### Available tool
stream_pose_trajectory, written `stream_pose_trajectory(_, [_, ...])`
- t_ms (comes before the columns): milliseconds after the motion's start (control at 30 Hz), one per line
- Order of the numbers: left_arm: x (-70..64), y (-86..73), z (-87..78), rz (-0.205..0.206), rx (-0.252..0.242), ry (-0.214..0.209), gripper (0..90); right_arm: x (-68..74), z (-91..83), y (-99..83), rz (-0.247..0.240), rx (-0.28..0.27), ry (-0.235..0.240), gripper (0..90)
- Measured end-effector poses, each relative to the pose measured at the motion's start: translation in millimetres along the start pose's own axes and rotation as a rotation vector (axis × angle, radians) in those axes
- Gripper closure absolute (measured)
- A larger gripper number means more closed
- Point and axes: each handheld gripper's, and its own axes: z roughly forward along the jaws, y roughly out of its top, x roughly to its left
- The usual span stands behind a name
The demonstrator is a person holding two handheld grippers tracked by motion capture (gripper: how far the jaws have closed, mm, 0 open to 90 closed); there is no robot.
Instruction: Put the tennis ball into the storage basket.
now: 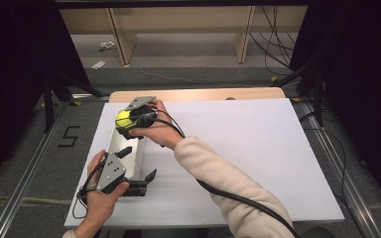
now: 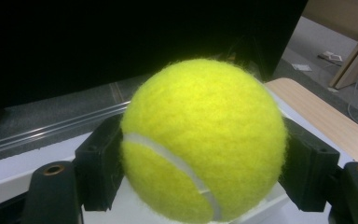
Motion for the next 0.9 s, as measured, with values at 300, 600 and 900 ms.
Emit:
stream_pose_trajectory(300, [0.1,0.0,-0.2,-0.001,-0.002,0.000,0.0,1.2,7.7,-0.9,0.002,0.018,0.014,26.3])
stream_pose_trajectory(600, [-0.1,0.0,-0.3,0.000,-0.001,-0.001,0.0,3.6,17.0,-6.1,-0.001,0.043,0.024,26.3])
stream_pose_trajectory(900, [-0.3,0.0,-0.1,0.001,0.000,-0.003,0.0,5.3,21.2,-9.8,-0.008,0.061,0.032,26.2])
